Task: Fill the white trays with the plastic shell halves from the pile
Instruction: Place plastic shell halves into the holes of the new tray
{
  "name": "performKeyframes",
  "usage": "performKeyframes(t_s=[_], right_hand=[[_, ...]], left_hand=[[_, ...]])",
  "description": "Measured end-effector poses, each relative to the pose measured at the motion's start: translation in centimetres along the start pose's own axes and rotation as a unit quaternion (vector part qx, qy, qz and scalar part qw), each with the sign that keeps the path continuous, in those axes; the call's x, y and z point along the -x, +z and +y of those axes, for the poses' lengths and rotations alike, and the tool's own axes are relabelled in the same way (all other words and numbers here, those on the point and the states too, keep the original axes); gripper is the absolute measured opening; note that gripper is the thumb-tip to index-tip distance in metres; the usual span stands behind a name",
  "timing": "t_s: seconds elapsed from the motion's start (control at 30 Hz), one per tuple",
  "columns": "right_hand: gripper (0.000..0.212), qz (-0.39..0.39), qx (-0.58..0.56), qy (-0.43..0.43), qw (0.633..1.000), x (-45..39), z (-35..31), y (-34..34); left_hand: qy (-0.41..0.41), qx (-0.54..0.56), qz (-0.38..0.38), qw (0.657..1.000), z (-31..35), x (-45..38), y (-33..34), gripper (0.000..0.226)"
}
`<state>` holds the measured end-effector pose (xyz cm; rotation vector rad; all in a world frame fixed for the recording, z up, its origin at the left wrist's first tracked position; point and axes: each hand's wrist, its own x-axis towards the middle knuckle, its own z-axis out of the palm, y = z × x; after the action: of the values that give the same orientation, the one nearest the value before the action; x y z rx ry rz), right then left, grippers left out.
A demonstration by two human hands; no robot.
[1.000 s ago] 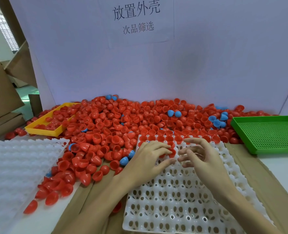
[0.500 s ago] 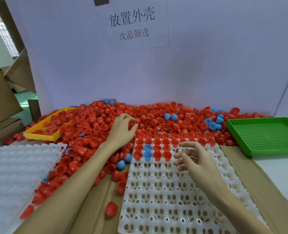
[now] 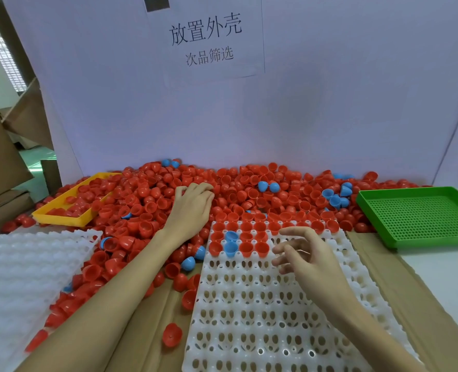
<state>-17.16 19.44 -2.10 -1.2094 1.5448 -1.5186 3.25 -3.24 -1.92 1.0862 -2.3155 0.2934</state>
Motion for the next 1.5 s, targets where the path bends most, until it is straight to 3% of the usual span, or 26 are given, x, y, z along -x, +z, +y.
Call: performKeyframes(t_s=[0.1,0.3,0.47,0.7,0.87,1.07,1.2,1.3,1.5], right_hand=[[0.026,0.001,0.004,-0.006,1.000,0.0,0.1,0.0],[0.032,-0.016,-0.012,-0.049,0.999,0.1,-0.2,0.1],[0.033,-0.026,-0.006,-0.039,0.999,0.1,0.0,0.2],[0.042,-0.034,-0.002,-0.072,0.997,0.3,-0.3,0.2],[0.049,-0.100,-0.057,-0.058,0.992,0.4,-0.8,-0.1],[0.047,-0.118,-0.074,-0.089,0.986,0.5,-1.1,0.0],[0.049,-0.132,-0.060,-0.110,0.983,0.6,-1.2,0.0],[0.051,-0.141,-0.045,-0.118,0.982,0.6,-1.2,-0.1],[0.043,-0.158,-0.009,-0.133,0.978,0.8,-1.1,0.1]], left_hand=[[0.068,0.103,0.059,0.991,2.6,1.7,-2.6,0.025],[0.218,0.143,0.036,0.965,7.8,7.0,-4.0,0.026],[0.155,0.123,0.071,0.978,6.9,6.7,-4.4,0.017],[0.287,0.130,0.083,0.945,7.6,8.1,-4.8,0.024],[0.329,0.184,0.092,0.922,9.1,8.9,-5.1,0.022],[0.226,0.325,0.125,0.910,9.5,9.6,-6.0,0.029],[0.138,0.358,0.156,0.910,9.8,9.6,-6.0,0.033],[0.087,0.407,0.133,0.900,9.9,9.4,-5.8,0.027],[0.039,0.458,0.087,0.884,9.7,9.4,-5.5,0.045]])
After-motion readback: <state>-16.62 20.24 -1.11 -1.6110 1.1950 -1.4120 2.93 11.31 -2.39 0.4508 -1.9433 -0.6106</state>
